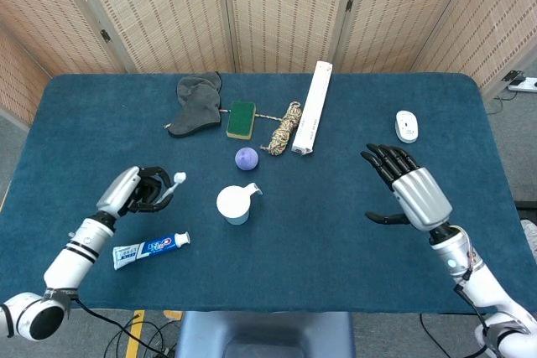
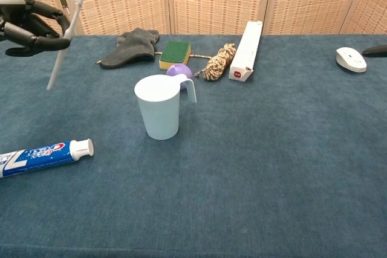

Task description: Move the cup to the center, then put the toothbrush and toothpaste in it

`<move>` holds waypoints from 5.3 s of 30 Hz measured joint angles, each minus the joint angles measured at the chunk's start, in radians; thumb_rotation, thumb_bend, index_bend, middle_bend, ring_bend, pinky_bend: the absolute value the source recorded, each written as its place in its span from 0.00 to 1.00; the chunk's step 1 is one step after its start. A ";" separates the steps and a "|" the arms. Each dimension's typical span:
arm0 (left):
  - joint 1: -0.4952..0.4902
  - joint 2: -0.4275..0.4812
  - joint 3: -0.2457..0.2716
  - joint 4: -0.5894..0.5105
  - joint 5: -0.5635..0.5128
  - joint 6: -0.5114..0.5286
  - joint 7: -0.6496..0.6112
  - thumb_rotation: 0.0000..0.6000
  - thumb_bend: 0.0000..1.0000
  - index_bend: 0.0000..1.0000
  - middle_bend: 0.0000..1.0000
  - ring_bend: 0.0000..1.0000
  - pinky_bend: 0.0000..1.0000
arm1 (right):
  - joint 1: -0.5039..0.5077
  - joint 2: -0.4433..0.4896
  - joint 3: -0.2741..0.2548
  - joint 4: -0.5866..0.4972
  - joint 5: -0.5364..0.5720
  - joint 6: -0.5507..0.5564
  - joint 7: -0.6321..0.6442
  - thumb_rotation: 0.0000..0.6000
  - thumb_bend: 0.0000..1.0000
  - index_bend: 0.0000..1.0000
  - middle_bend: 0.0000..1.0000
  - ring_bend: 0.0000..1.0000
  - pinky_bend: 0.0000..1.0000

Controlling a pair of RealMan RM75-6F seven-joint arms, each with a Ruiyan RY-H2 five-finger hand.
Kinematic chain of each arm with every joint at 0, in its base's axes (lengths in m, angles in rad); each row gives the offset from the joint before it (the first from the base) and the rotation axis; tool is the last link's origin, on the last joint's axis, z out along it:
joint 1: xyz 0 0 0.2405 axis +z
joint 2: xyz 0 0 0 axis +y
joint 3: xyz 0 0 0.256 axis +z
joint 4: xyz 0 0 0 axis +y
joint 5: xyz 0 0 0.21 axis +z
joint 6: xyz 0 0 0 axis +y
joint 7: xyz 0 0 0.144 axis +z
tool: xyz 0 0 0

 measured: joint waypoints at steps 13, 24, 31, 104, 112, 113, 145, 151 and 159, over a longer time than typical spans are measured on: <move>-0.135 -0.153 -0.044 -0.045 -0.009 -0.038 0.014 1.00 0.43 0.63 0.89 0.82 0.93 | -0.013 0.035 0.007 -0.030 0.007 0.012 -0.009 1.00 0.00 0.00 0.06 0.10 0.14; -0.241 -0.291 -0.092 0.031 -0.199 -0.029 0.141 1.00 0.43 0.62 0.89 0.82 0.92 | -0.017 0.037 0.010 -0.037 0.005 0.015 -0.008 1.00 0.00 0.00 0.06 0.10 0.14; -0.264 -0.334 -0.098 0.093 -0.282 -0.019 0.184 1.00 0.43 0.62 0.89 0.82 0.92 | -0.019 0.034 0.010 -0.027 0.002 0.016 0.006 1.00 0.00 0.00 0.06 0.10 0.14; -0.064 -0.128 0.295 -0.005 -0.261 0.055 0.970 1.00 0.26 0.34 0.80 0.76 0.84 | -0.021 -0.011 0.008 0.028 0.005 0.015 0.044 1.00 0.00 0.00 0.06 0.11 0.14; -0.061 -0.153 0.317 -0.027 -0.223 0.084 0.995 1.00 0.25 0.41 0.80 0.78 0.85 | -0.020 -0.013 0.008 0.032 0.004 0.015 0.048 1.00 0.00 0.00 0.06 0.11 0.14; -0.062 -0.160 0.318 -0.022 -0.223 0.086 1.000 1.00 0.25 0.41 0.80 0.78 0.85 | -0.021 -0.013 0.008 0.032 0.003 0.016 0.048 1.00 0.00 0.00 0.06 0.11 0.14; -0.028 -0.127 0.157 0.044 -0.018 0.187 0.519 1.00 0.40 0.65 0.87 0.82 0.89 | -0.030 -0.011 0.009 0.048 0.001 0.035 0.077 1.00 0.00 0.00 0.06 0.12 0.14; -0.003 -0.109 0.083 0.079 0.014 0.240 0.298 1.00 0.40 0.65 0.87 0.82 0.89 | -0.030 -0.009 0.010 0.047 0.002 0.034 0.077 1.00 0.00 0.00 0.06 0.12 0.14; 0.028 -0.040 0.076 0.115 0.005 0.207 0.236 1.00 0.40 0.64 0.86 0.80 0.89 | -0.025 -0.010 0.013 0.040 0.002 0.029 0.071 1.00 0.00 0.00 0.06 0.12 0.14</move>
